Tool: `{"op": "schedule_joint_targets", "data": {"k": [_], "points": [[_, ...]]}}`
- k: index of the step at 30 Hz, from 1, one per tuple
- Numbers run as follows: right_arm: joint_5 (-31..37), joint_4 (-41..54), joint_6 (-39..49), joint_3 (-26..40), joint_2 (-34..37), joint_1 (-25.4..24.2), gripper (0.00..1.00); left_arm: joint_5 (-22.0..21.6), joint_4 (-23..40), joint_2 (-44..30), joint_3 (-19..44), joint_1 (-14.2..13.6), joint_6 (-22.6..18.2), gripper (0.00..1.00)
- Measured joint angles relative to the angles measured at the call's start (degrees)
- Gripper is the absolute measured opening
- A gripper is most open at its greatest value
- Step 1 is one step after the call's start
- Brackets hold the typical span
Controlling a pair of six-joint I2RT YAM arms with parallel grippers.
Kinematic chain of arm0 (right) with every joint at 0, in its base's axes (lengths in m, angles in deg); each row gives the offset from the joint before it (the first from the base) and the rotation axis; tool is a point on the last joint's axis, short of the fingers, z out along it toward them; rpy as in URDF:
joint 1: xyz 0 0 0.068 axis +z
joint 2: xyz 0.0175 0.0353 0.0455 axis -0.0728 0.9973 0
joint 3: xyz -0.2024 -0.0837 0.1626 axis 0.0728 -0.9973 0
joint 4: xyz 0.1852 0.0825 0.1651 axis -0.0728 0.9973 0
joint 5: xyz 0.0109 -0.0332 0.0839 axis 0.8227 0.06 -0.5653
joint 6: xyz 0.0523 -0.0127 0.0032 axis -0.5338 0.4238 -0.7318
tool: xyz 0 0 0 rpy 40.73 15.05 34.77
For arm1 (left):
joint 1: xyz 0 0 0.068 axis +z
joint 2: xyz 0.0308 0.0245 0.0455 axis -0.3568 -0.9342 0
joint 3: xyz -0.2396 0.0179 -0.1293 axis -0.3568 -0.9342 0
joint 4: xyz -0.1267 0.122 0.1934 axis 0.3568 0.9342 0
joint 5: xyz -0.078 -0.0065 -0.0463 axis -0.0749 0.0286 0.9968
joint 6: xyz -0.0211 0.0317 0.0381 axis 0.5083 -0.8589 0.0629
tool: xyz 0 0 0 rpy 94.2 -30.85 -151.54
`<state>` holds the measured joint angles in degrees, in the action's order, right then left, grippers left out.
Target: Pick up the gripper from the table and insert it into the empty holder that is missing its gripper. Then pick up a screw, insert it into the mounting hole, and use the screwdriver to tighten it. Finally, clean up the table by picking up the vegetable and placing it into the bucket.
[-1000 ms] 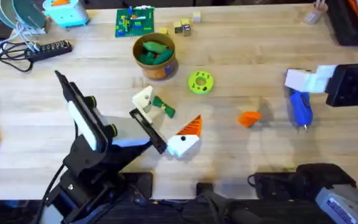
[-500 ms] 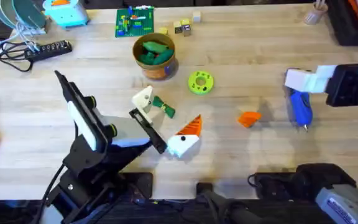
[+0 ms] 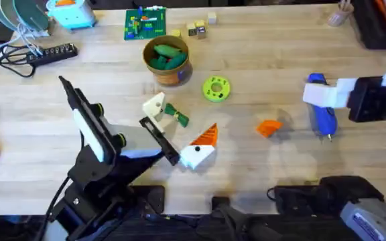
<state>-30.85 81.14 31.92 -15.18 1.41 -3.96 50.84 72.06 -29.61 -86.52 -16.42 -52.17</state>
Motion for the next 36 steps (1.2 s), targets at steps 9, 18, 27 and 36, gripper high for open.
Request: {"op": "schedule_joint_targets", "data": {"k": [9,18,27,36], "points": [[-9.6,10.5,4.4,0.1,7.0,6.6,0.990,0.0,0.0,0.0,0.0,0.0,0.0,0.993],[-8.9,7.8,6.0,0.1,18.8,14.8,0.991,0.0,0.0,0.0,0.0,0.0,0.0,0.993],[-2.7,6.9,9.3,0.1,27.7,19.4,0.990,0.0,0.0,0.0,0.0,0.0,0.0,0.993],[1.0,6.8,10.4,0.1,28.6,21.7,0.691,0.0,0.0,0.0,0.0,0.0,0.0,0.993]]}}
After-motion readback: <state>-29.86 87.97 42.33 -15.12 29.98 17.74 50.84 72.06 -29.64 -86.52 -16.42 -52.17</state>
